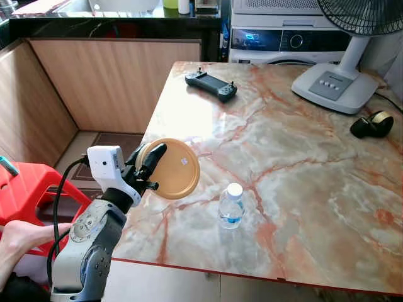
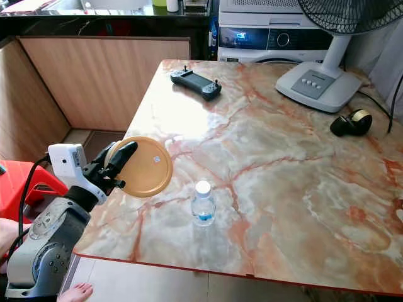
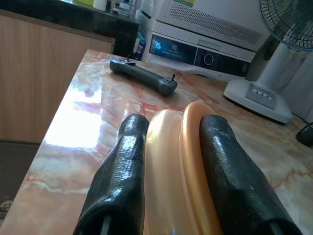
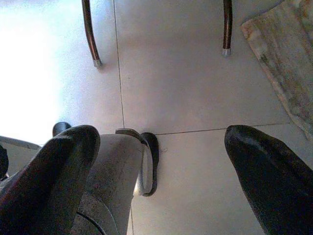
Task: Restocking fridge
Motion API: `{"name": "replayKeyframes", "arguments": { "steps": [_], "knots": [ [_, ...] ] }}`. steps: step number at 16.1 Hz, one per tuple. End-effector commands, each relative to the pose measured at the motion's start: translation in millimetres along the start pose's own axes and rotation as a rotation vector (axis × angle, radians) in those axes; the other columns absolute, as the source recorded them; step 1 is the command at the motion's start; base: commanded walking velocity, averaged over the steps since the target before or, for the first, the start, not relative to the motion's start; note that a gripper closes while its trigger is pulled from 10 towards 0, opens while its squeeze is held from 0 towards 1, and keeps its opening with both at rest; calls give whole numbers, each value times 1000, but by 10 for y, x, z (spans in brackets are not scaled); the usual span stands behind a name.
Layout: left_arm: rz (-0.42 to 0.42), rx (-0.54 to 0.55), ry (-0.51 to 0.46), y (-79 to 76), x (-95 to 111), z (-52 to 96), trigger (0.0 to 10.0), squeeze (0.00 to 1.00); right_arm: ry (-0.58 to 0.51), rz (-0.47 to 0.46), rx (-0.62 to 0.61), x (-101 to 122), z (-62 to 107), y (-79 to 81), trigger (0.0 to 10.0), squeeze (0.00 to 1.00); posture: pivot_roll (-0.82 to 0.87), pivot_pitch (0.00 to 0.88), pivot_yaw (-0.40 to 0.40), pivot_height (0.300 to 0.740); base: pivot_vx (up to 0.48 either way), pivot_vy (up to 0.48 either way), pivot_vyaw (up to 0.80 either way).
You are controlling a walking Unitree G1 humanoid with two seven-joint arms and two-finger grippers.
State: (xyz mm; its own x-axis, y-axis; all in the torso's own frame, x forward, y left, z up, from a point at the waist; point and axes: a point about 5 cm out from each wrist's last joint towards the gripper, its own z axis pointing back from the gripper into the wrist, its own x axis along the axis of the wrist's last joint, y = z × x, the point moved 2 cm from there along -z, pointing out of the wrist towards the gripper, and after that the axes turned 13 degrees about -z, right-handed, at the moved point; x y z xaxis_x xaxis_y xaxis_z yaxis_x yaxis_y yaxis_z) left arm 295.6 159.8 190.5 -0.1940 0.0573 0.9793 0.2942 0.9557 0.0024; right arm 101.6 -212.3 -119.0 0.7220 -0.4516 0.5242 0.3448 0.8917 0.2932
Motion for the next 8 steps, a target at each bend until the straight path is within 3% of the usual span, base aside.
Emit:
{"name": "replayKeyframes", "arguments": {
  "steps": [1, 8],
  "knots": [
    [-45, 2, -56, -22, 133, 8, 10000, 0, 14, -10, -13, -72, 39, -43, 10000, 0, 109, 52, 0, 740, 0, 0, 0],
    [-61, 40, -78, 12, 192, 20, 10000, 0, 12, 0, -11, -45, 40, -63, 10000, 0, 115, 92, -15, 740, 0, 0, 0]
  ]
}}
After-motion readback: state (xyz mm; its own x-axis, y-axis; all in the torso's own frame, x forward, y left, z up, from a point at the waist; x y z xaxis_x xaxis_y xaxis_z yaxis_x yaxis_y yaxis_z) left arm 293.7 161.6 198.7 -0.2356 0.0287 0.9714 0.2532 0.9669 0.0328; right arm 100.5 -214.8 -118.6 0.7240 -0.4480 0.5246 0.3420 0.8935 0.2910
